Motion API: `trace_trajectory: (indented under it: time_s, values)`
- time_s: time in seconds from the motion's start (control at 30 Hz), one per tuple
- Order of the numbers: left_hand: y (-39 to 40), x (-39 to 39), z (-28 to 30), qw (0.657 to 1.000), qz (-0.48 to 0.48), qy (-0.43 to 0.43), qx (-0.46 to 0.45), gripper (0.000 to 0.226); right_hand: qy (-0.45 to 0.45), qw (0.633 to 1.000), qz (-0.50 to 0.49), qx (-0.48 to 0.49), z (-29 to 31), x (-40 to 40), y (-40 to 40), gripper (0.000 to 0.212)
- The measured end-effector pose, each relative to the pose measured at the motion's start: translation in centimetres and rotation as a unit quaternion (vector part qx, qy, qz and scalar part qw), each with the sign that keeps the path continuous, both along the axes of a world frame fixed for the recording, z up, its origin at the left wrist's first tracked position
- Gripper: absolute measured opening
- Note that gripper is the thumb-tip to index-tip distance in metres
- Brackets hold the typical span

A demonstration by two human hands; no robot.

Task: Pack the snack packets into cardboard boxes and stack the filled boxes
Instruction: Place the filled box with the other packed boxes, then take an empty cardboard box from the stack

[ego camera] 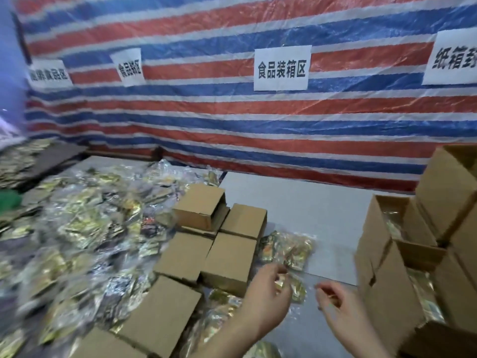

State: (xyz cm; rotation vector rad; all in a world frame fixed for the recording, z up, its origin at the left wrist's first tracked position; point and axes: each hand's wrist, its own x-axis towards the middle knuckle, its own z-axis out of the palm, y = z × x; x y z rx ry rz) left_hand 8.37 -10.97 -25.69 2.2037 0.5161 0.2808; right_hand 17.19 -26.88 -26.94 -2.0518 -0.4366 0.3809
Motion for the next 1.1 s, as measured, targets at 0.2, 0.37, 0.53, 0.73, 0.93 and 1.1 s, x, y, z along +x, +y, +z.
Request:
trace_trajectory:
  time_s: [0.2, 0.37, 0.53, 0.73, 0.93, 1.1]
  values:
    - [4.5, -8.3, -5.3, 0.994, 0.049, 0.089, 0.035, 0.032, 0.043, 0.995, 0.066, -0.068, -5.8, -4.8, 2.4, 0.025]
    - [9.1, -15.7, -7.1, 0.961, 0.147, 0.145, 0.186, 0.045, 0.049, 0.972, 0.192, -0.126, -7.6, -7.8, 6.3, 0.015]
    - [11.7, -22.9, -10.1, 0.886, 0.223, 0.350, 0.209, 0.095, 0.042, 0.941, 0.291, -0.165, -7.1, -10.9, 11.0, 0.033]
    - [11.0, -25.3, -10.4, 0.837, 0.202, 0.459, 0.219, 0.099, 0.029, 0.924, 0.340, -0.172, -5.7, -13.5, 12.4, 0.032]
    - [9.9, -23.2, -3.8, 0.844, 0.151, 0.451, 0.249, 0.076, 0.079, 0.937, 0.321, -0.113, -4.0, -13.1, 11.1, 0.046]
    - [7.6, -16.4, 2.9, 0.916, 0.038, 0.329, 0.225, 0.055, 0.046, 0.943, 0.329, -0.029, 1.1, -10.5, 10.7, 0.080]
